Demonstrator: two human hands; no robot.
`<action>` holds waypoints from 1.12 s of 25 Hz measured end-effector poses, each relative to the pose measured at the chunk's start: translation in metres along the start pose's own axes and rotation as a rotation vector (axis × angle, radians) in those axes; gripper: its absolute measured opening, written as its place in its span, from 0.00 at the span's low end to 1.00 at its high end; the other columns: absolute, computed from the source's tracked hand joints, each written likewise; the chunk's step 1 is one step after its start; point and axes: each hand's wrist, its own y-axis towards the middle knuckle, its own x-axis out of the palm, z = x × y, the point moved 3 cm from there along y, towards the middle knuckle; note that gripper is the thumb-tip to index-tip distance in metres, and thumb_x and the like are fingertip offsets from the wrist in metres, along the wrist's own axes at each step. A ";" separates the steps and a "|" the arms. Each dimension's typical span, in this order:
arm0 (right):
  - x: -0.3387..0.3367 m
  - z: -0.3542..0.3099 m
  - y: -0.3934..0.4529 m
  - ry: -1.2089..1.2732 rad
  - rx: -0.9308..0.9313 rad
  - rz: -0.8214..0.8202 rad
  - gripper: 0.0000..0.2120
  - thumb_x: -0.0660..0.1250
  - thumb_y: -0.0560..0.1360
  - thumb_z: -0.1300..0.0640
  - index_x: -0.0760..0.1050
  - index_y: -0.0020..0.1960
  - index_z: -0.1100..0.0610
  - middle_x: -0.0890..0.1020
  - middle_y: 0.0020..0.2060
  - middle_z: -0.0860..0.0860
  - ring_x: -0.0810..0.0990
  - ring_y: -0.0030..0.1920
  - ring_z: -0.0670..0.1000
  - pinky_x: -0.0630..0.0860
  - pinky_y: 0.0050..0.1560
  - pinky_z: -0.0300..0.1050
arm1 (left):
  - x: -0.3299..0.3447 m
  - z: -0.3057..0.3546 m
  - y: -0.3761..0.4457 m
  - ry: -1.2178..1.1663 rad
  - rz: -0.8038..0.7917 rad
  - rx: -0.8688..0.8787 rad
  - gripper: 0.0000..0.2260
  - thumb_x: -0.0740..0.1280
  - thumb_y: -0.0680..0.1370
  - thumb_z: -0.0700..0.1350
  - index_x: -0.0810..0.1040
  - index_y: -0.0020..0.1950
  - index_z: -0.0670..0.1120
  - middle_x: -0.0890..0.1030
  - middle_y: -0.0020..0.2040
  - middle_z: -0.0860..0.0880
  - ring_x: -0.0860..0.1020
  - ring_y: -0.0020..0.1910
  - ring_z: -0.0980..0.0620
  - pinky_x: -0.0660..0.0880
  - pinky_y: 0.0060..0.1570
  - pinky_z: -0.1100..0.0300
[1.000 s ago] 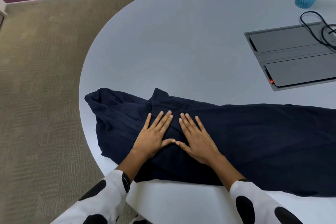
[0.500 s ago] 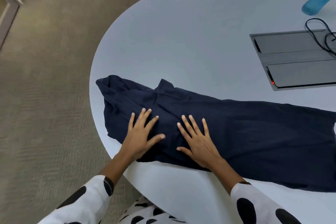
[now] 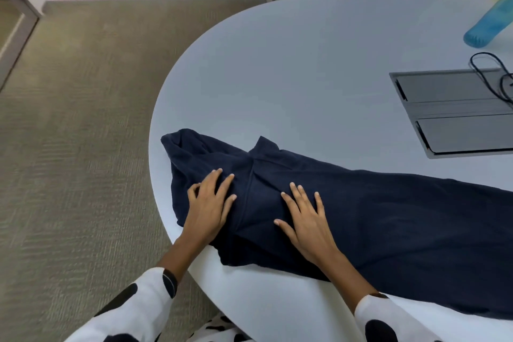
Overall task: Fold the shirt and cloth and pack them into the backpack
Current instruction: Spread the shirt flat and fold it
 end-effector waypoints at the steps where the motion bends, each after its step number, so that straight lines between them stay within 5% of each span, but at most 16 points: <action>1: -0.001 -0.008 0.008 0.024 -0.042 0.004 0.33 0.44 0.79 0.36 0.59 0.76 0.55 0.57 0.76 0.53 0.55 0.76 0.53 0.49 0.73 0.55 | -0.004 -0.009 0.007 -0.010 0.026 -0.030 0.22 0.51 0.81 0.54 0.69 0.70 0.47 0.69 0.70 0.42 0.67 0.69 0.45 0.66 0.59 0.45; 3: 0.005 -0.026 0.021 0.006 -0.130 -0.004 0.34 0.45 0.79 0.36 0.54 0.77 0.57 0.54 0.77 0.51 0.52 0.77 0.53 0.48 0.73 0.52 | -0.009 -0.027 0.018 0.015 0.038 -0.070 0.22 0.50 0.80 0.51 0.69 0.71 0.47 0.69 0.71 0.44 0.67 0.70 0.44 0.66 0.58 0.46; 5: 0.011 -0.038 0.031 0.003 -0.154 0.002 0.35 0.43 0.79 0.35 0.63 0.74 0.58 0.64 0.74 0.51 0.58 0.75 0.55 0.51 0.71 0.53 | -0.010 -0.042 0.027 0.067 0.028 -0.083 0.22 0.49 0.80 0.51 0.70 0.70 0.46 0.71 0.70 0.45 0.71 0.66 0.44 0.65 0.54 0.48; 9: -0.009 -0.036 0.055 0.264 -0.033 0.247 0.21 0.55 0.79 0.43 0.77 0.59 0.55 0.79 0.56 0.50 0.77 0.59 0.53 0.73 0.60 0.56 | -0.017 -0.056 0.046 0.146 0.075 -0.107 0.22 0.49 0.80 0.52 0.76 0.63 0.45 0.79 0.56 0.47 0.75 0.50 0.45 0.62 0.46 0.52; 12: -0.028 -0.029 0.080 0.285 0.089 0.270 0.17 0.67 0.75 0.51 0.74 0.61 0.55 0.75 0.56 0.52 0.76 0.52 0.53 0.74 0.51 0.52 | -0.021 -0.045 0.068 0.135 0.056 0.014 0.18 0.59 0.80 0.53 0.76 0.63 0.45 0.77 0.60 0.46 0.73 0.60 0.44 0.65 0.54 0.49; 14: -0.029 -0.029 0.096 0.178 0.123 0.110 0.25 0.68 0.74 0.47 0.69 0.68 0.55 0.73 0.61 0.54 0.73 0.57 0.55 0.70 0.56 0.53 | -0.020 -0.034 0.081 0.081 -0.134 0.081 0.26 0.63 0.78 0.56 0.66 0.73 0.47 0.71 0.69 0.48 0.65 0.71 0.46 0.58 0.66 0.45; 16: -0.025 -0.033 0.102 0.066 0.115 -0.002 0.25 0.64 0.76 0.49 0.65 0.71 0.54 0.73 0.62 0.52 0.70 0.61 0.55 0.67 0.58 0.54 | -0.015 -0.033 0.089 0.121 -0.320 0.040 0.30 0.61 0.77 0.60 0.60 0.75 0.50 0.70 0.69 0.50 0.64 0.72 0.49 0.48 0.71 0.43; 19: -0.024 -0.031 0.094 0.316 0.205 0.156 0.14 0.61 0.77 0.56 0.76 0.61 0.52 0.77 0.50 0.47 0.72 0.54 0.51 0.69 0.53 0.51 | -0.026 -0.044 0.098 0.182 -0.311 -0.062 0.16 0.61 0.77 0.60 0.76 0.55 0.51 0.79 0.53 0.52 0.75 0.55 0.51 0.53 0.69 0.48; 21: -0.025 -0.024 0.085 0.559 0.262 0.269 0.12 0.60 0.74 0.55 0.80 0.52 0.50 0.74 0.41 0.43 0.70 0.48 0.48 0.70 0.52 0.49 | -0.037 -0.051 0.099 0.043 -0.265 -0.190 0.11 0.63 0.76 0.56 0.76 0.42 0.51 0.80 0.43 0.53 0.77 0.46 0.52 0.59 0.61 0.51; 23: -0.023 -0.023 0.080 0.596 0.224 0.212 0.11 0.61 0.73 0.55 0.81 0.48 0.48 0.70 0.39 0.42 0.68 0.46 0.45 0.66 0.52 0.46 | -0.040 -0.050 0.095 -0.017 -0.244 -0.278 0.10 0.63 0.75 0.53 0.74 0.37 0.50 0.78 0.38 0.53 0.76 0.42 0.51 0.60 0.53 0.52; 26: -0.018 -0.030 0.079 0.447 0.125 0.078 0.10 0.62 0.73 0.52 0.81 0.49 0.46 0.70 0.44 0.43 0.67 0.50 0.45 0.58 0.54 0.45 | -0.037 -0.032 0.089 0.015 -0.121 -0.204 0.06 0.63 0.75 0.48 0.77 0.49 0.49 0.77 0.50 0.51 0.74 0.49 0.49 0.59 0.53 0.51; 28: -0.020 -0.034 0.079 0.438 0.119 0.059 0.09 0.63 0.74 0.51 0.81 0.48 0.46 0.70 0.45 0.42 0.67 0.50 0.44 0.56 0.54 0.45 | -0.034 -0.013 0.089 0.019 -0.010 0.048 0.16 0.65 0.73 0.39 0.75 0.61 0.49 0.75 0.63 0.48 0.74 0.57 0.46 0.61 0.54 0.50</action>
